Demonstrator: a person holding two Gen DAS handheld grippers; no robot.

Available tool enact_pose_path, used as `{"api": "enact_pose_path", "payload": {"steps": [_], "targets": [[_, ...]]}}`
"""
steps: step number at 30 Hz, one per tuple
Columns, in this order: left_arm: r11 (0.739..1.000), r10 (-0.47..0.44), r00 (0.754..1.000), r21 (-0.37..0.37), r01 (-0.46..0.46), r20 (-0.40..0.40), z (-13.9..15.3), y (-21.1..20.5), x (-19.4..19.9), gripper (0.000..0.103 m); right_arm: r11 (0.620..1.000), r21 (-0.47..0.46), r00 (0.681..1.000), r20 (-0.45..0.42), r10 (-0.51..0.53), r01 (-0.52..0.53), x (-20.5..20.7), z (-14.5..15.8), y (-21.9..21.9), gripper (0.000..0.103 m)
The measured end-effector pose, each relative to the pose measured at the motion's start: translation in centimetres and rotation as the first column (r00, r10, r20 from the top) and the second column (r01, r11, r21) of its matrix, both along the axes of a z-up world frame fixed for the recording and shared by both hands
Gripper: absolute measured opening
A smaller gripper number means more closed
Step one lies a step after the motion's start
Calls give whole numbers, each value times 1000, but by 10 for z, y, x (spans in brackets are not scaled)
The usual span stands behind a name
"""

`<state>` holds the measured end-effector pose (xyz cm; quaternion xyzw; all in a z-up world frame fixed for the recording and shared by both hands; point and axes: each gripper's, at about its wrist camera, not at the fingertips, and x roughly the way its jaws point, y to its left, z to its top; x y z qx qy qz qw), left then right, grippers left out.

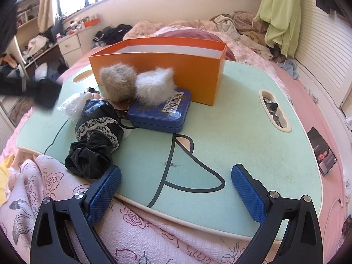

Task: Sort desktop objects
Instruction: 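Lift the black case out and place it in front of the duck figure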

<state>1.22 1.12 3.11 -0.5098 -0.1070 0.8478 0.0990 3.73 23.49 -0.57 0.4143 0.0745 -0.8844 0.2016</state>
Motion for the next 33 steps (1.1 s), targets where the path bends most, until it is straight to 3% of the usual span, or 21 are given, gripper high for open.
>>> {"api": "enact_pose_path", "payload": {"steps": [2, 7, 10, 13, 18, 21, 25, 27, 30, 32, 33], "targets": [[999, -32, 999, 20, 32, 17, -10, 7, 1, 63, 1000, -3, 1000, 0, 0, 0, 1, 0, 0, 101], [997, -26, 998, -74, 21, -59, -3, 30, -6, 63, 1000, -4, 1000, -1, 0, 0, -1, 1, 0, 101], [1000, -16, 994, -20, 14, -108, 7, 23, 1, 63, 1000, -7, 1000, 0, 0, 0, 0, 1, 0, 101], [1000, 14, 988, 9, -12, -154, 13, 9, 11, 76, 1000, -4, 1000, 0, 0, 0, -1, 0, -1, 101], [996, 36, 981, -74, -51, -193, 6, -10, 35, 77, 1000, -6, 1000, 0, 0, 0, 0, 0, 0, 101], [994, -42, 987, -107, 25, -155, -12, -13, 50, 77, 1000, -5, 1000, 0, 0, 0, -1, 0, -1, 101], [983, -75, 989, -175, 52, -129, -35, -11, 54, 77, 1000, -7, 1000, 0, 0, 0, -1, 0, 0, 101], [973, -75, 984, -229, 36, -163, -41, -6, 53, 82, 1000, -6, 1000, -1, 0, 0, -1, 0, -1, 101], [972, -62, 978, -234, 14, -198, -45, -3, 49, 88, 1000, -12, 1000, -1, -5, 5, -1, 1, 2, 101], [966, -23, 980, -258, -30, -199, -49, -5, 44, 102, 1000, -26, 1000, 0, -12, 12, -3, 2, 6, 100], [967, -10, 980, -250, -41, -197, -50, -7, 43, 103, 999, -29, 1000, 1, -21, 21, -4, 3, 9, 97]]}}
